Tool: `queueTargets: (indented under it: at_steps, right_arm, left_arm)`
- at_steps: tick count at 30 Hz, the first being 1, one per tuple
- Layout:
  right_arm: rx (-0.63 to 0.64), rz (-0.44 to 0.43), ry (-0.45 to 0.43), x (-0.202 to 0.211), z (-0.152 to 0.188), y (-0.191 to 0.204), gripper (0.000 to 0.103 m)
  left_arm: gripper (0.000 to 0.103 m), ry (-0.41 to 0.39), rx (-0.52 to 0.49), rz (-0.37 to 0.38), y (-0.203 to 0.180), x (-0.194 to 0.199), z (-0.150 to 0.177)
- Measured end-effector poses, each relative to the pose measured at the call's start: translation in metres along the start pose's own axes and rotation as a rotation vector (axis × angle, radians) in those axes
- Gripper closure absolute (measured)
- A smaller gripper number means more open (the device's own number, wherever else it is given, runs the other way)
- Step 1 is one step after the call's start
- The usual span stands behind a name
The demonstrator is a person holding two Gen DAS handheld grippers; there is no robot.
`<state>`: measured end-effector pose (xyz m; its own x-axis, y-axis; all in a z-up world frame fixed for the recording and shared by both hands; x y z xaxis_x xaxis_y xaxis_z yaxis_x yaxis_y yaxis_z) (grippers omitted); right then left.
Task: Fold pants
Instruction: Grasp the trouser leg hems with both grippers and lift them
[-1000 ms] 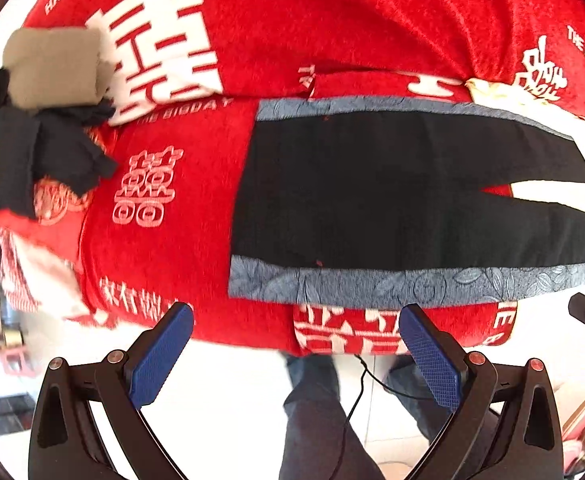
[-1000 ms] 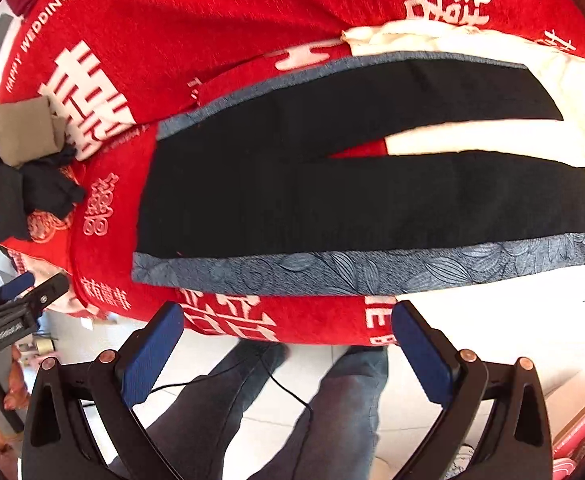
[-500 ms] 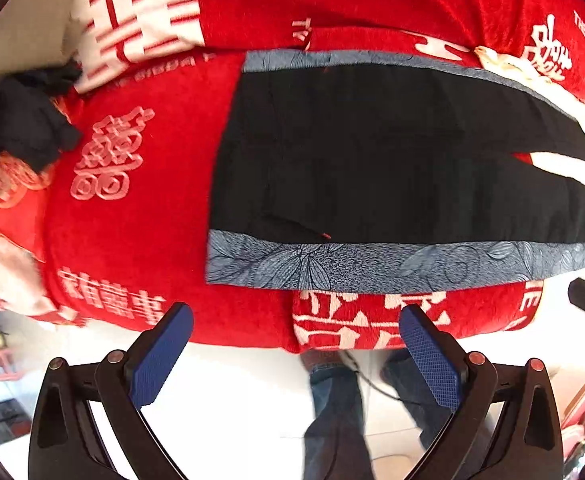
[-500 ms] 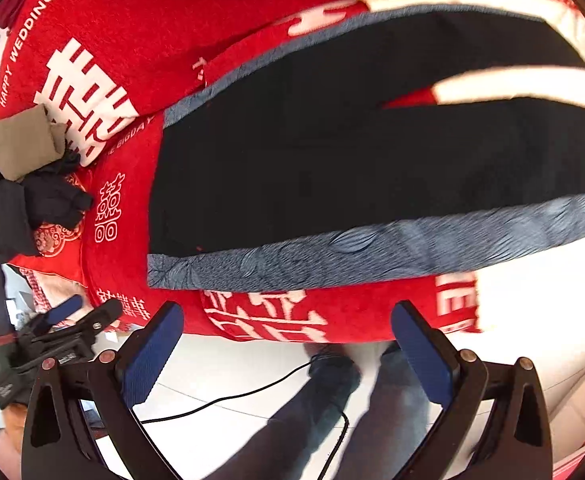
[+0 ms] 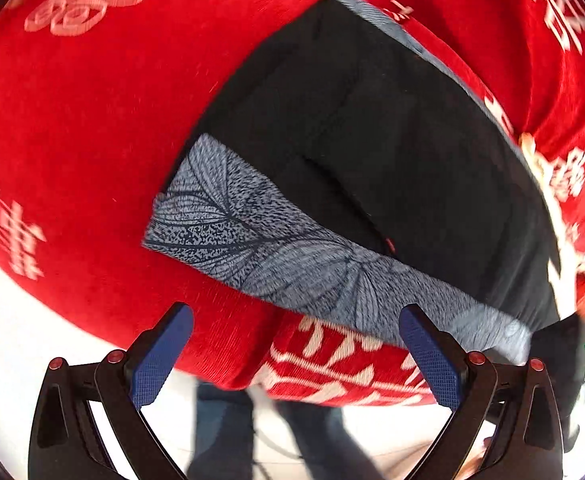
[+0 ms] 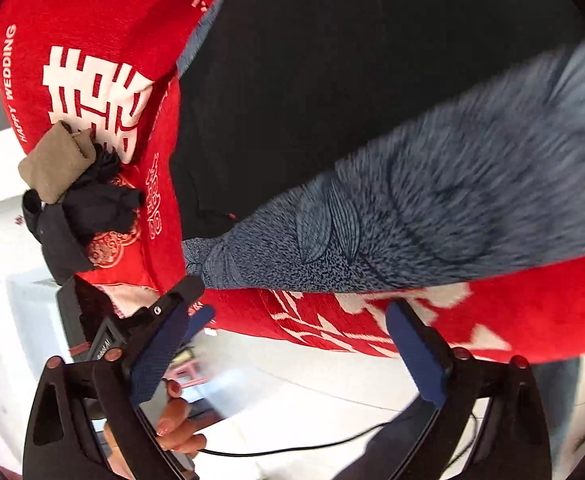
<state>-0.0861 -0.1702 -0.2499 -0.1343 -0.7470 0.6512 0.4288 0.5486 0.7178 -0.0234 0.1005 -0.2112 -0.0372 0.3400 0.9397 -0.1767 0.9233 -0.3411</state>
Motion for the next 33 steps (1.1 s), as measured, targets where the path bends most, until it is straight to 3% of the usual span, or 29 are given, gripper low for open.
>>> queueTargets:
  at_steps: [3,6,11,16,19,20,23,25,26,27,28,31,33]
  right_arm:
    - [0.027,-0.038,-0.032,-0.001,0.007,0.001,0.004]
    - [0.010,-0.091,-0.051,0.004,0.012,-0.002,0.021]
    - [-0.047,-0.164,-0.111,0.005,0.004,-0.008,0.022]
    - [-0.105,-0.269,-0.106,-0.010,-0.011,-0.009,0.025]
    - [-0.144,-0.261,-0.091,-0.012,-0.017,-0.011,0.085]
    - [-0.130,-0.282,-0.099,-0.007,-0.018,-0.007,0.088]
    - [-0.022,-0.322,-0.089,0.009,-0.015,0.017,0.089]
    - [0.029,-0.293,-0.057,0.013,-0.013,0.026,0.089]
    - [0.047,-0.267,-0.045,0.014,-0.012,0.027,0.087]
    - [0.060,-0.215,-0.038,0.018,-0.012,0.026,0.085]
    - [0.059,-0.178,-0.041,0.021,-0.012,0.022,0.084]
    - [0.018,-0.098,-0.100,0.051,-0.008,-0.003,0.058]
    - [-0.029,-0.068,-0.168,0.078,-0.004,-0.027,0.057]
  left_arm:
    - [0.000,-0.012,0.038,0.061,0.008,-0.005,-0.002]
    - [0.000,-0.007,0.035,0.081,0.007,-0.007,-0.001]
    - [0.000,0.011,-0.015,0.067,-0.002,-0.011,-0.005]
    - [0.000,0.016,-0.020,0.065,-0.008,-0.021,-0.011]
    - [0.000,0.034,0.025,0.129,-0.002,-0.017,-0.007]
    - [0.000,0.043,0.055,0.152,0.000,-0.018,-0.007]
    - [0.000,0.067,0.160,0.266,0.003,-0.024,-0.012]
    - [0.020,0.039,0.220,0.329,0.000,-0.026,-0.024]
    - [0.043,0.026,0.220,0.346,-0.004,-0.029,-0.034]
    - [0.055,0.023,0.211,0.343,-0.009,-0.030,-0.040]
    - [0.055,0.019,0.197,0.330,-0.012,-0.031,-0.045]
    - [0.055,0.025,0.096,0.254,-0.023,-0.031,-0.051]
    - [0.055,0.039,0.039,0.210,-0.030,-0.031,-0.050]
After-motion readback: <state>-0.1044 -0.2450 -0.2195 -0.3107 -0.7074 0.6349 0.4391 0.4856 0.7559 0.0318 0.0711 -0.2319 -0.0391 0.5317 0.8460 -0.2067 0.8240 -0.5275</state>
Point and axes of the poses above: each gripper's, at about its wrist camera, not at the fingertips, and x roughly against the way its jaws point, y to its left, z to its underside, the point moved 1 cm from there along -x, roughly the way its jaws point, and after that the axes turned 5 degrees about y, right-handed, at the moved point
